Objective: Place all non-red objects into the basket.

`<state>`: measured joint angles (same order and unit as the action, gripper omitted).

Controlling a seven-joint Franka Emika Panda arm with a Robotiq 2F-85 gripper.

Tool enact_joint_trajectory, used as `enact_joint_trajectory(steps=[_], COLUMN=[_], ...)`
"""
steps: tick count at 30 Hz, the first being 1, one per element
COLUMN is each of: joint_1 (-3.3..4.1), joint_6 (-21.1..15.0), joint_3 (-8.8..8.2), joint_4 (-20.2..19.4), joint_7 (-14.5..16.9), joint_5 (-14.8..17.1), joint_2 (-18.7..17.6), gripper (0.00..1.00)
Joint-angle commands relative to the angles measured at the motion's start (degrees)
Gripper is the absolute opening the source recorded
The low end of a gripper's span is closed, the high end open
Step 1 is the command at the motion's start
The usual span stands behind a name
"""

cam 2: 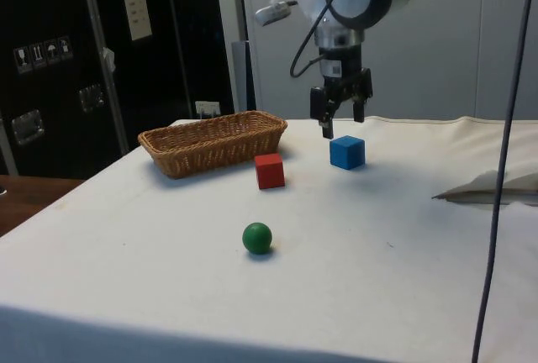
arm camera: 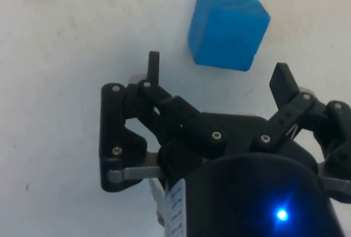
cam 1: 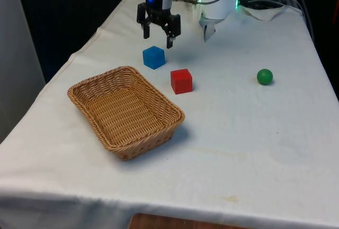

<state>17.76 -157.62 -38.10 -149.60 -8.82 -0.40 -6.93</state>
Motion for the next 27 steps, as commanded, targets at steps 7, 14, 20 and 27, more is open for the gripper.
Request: enact_joint_trajectory(steps=[7,14,20,27], joint_1=[-0.92,-0.92,-0.74,-0.8], joint_6=[-0.29,-0.52,-0.8,-0.92], joint_3=[-0.4,-0.92,-0.8,0.0], joint_4=[0.52,1.43,1.38,1.09], joint_7=[4.64,7.33,6.93,6.47], joint_5=[4.07,7.16,7.85,9.91], joint_2=[-1.09,-3.27,-3.78,-4.41], gripper=[1.0,1.0,1.0,1.0])
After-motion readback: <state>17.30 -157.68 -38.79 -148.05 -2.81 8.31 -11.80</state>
